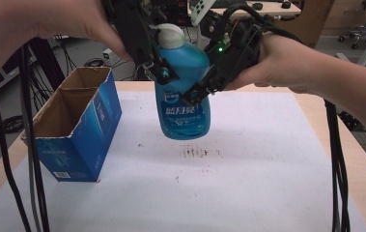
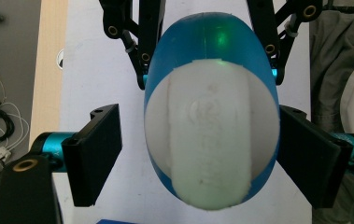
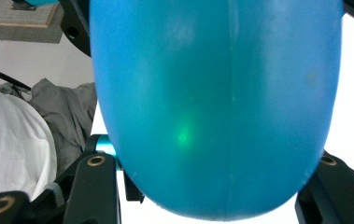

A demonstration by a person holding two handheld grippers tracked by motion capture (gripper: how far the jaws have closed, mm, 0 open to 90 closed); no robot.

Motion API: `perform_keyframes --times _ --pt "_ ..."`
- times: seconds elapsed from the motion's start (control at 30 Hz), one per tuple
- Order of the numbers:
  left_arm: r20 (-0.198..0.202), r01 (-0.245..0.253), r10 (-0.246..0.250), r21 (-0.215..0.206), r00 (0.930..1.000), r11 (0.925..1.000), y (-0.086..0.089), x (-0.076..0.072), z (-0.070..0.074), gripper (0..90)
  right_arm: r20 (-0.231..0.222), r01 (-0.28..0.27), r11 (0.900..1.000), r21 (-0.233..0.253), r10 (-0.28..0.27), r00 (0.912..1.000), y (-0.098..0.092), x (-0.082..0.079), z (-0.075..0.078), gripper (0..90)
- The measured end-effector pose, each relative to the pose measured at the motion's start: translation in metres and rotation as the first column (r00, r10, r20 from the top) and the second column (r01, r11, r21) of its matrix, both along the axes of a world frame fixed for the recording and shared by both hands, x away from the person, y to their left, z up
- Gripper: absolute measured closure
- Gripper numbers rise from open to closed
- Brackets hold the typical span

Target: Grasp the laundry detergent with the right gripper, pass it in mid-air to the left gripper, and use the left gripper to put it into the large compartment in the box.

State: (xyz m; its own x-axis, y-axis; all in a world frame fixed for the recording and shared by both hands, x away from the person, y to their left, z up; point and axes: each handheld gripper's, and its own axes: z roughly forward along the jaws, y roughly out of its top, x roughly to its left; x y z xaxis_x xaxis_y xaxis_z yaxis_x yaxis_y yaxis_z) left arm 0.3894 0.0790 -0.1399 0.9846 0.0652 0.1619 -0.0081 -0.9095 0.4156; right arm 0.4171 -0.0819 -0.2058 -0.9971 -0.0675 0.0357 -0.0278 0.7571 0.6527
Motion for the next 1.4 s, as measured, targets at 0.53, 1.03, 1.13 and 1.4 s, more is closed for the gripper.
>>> perform_keyframes --times 0.53,1.03,1.13,1.4 --pt "0.006 -0.008 0.008 0.011 0.9999 0.9999 0.0000 0.0002 -0.0004 22.5 -0.002 0.002 1.000 -0.006 -0.002 1.0000 0.0013 0.0016 -0.0019 45.6" --pt "0.016 -0.005 0.005 0.016 0.9999 0.9999 -0.0045 0.0000 -0.0011 27.0 0.004 -0.002 1.000 -0.005 0.002 1.0000 0.0012 0.0009 -0.0021 45.7" --pt "0.014 0.001 -0.002 0.023 0.9999 0.9997 -0.0049 0.0003 -0.0011 26.9 0.003 -0.002 1.000 -0.007 0.002 1.0000 0.0014 0.0008 -0.0022 45.6" --pt "-0.001 0.004 -0.004 0.030 1.0000 0.9996 -0.0051 0.0005 -0.0022 30.4 -0.003 -0.002 1.000 -0.009 0.002 1.0000 0.0022 0.0003 -0.0024 45.6"
